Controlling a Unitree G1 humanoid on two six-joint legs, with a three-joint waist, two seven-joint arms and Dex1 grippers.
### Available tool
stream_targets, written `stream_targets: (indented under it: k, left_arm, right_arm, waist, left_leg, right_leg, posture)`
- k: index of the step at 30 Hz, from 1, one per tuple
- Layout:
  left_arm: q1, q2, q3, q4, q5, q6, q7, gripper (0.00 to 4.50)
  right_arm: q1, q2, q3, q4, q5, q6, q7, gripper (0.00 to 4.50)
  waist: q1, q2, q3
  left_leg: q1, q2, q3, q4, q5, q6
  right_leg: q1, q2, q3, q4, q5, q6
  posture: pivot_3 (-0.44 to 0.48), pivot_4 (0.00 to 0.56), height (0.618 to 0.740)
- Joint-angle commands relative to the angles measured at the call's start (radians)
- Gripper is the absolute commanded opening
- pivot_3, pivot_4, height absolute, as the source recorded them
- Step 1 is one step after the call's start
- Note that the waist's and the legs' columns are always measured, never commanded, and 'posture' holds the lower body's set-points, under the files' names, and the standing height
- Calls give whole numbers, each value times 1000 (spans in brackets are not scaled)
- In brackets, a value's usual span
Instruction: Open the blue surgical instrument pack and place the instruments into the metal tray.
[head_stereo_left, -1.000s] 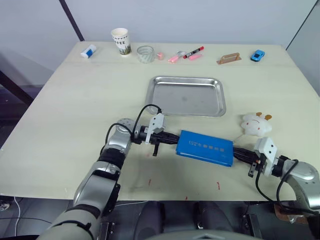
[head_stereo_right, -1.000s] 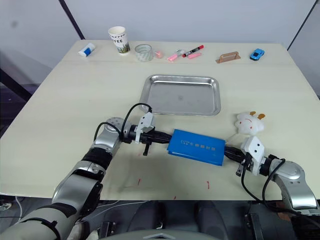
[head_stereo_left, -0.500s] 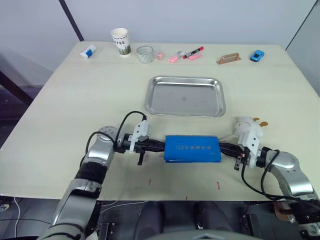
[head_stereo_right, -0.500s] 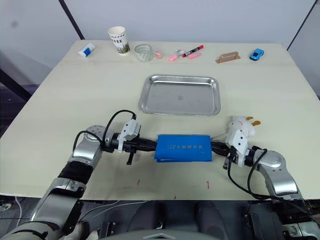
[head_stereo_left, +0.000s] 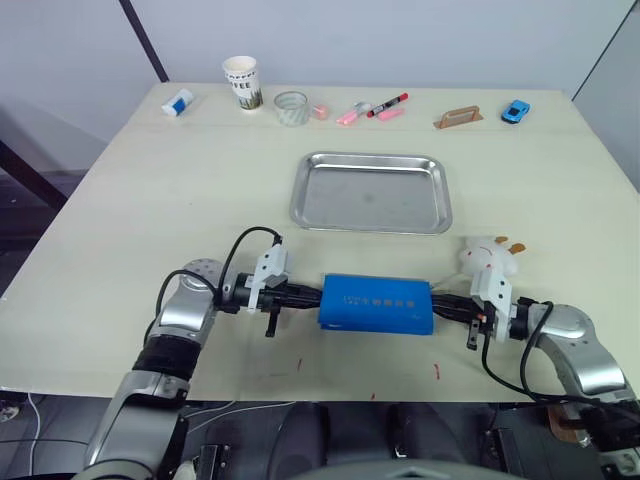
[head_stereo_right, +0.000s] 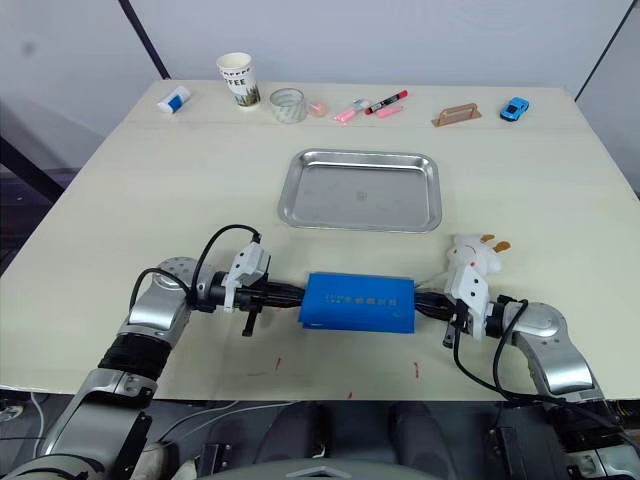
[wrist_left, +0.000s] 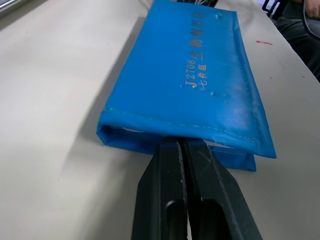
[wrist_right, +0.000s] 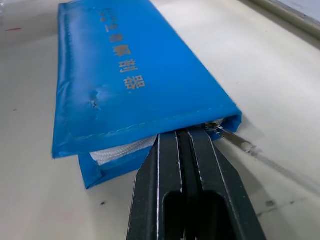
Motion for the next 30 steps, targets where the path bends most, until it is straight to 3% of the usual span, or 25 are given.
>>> stream_targets:
  k: [1,5,6,8,10,14,17,20,28,30]
  left_arm:
    - [3,21,7,-21,-15,-3,-9,95]
    - [16,37,36,-20,-29,-36,-3,95]
    - [26,44,51,-26,-41,-35,0,0]
    - [49,66,78,-45,-74,-33,-19,0]
    - [72,90,103,-65,-108,-50,-54,0]
    - [87,131,130,-90,-132,-58,-64,0]
    - [90,194,133,-150,-212,0,-107,0]
    - [102,234,118,-200,-244,-3,-115,879]
    - [116,343,46,-292,-319,-83,-115,4419]
    - [107,348,35,-296,-323,-105,-115,4419]
  right_arm:
    - [21,-26,-48,-29,7,-22,-15,0]
    - [78,-56,-90,-71,60,-3,4,0]
    - [96,-65,-105,-80,65,-11,5,671]
    - [122,-76,-127,-87,66,-45,8,1324]
    - [148,-91,-142,-91,72,-81,33,2541]
    - [172,-92,-164,-94,80,-174,70,4308]
    - [158,-97,-151,-72,34,-319,99,4410]
    - [128,-89,-129,-41,0,-401,99,4500]
    - [39,-82,-69,47,-114,-600,74,4500]
    - [18,-87,-49,72,-138,-642,75,4500]
  waist:
    - [0,0,0]
    - [1,0,0]
    - [1,0,0]
    - [0,0,0]
    - [-3,0,0]
    - [0,0,0]
    - [1,-1,1]
    - [0,0,1]
    - [1,0,1]
    - [2,0,1]
  left_leg:
    - [0,0,0,0,0,0]
    - [0,0,0,0,0,0]
    - [0,0,0,0,0,0]
    - [0,0,0,0,0,0]
    - [0,0,0,0,0,0]
    - [0,0,0,0,0,0]
    - [0,0,0,0,0,0]
    - [0,0,0,0,0,0]
    - [0,0,0,0,0,0]
    - [0,0,0,0,0,0]
  right_leg:
    - [0,0,0,0,0,0]
    - [0,0,0,0,0,0]
    - [0,0,0,0,0,0]
    - [0,0,0,0,0,0]
    - [0,0,0,0,0,0]
    - [0,0,0,0,0,0]
    - [0,0,0,0,0,0]
    - [0,0,0,0,0,0]
    - [0,0,0,0,0,0]
    - [0,0,0,0,0,0]
  posture:
    - [0,150,718]
    - [0,150,718]
    - [0,150,718]
    - [0,150,718]
    - [0,150,718]
    - [0,150,718]
    - [0,150,718]
    - [0,150,718]
    - [0,150,718]
    - [0,150,718]
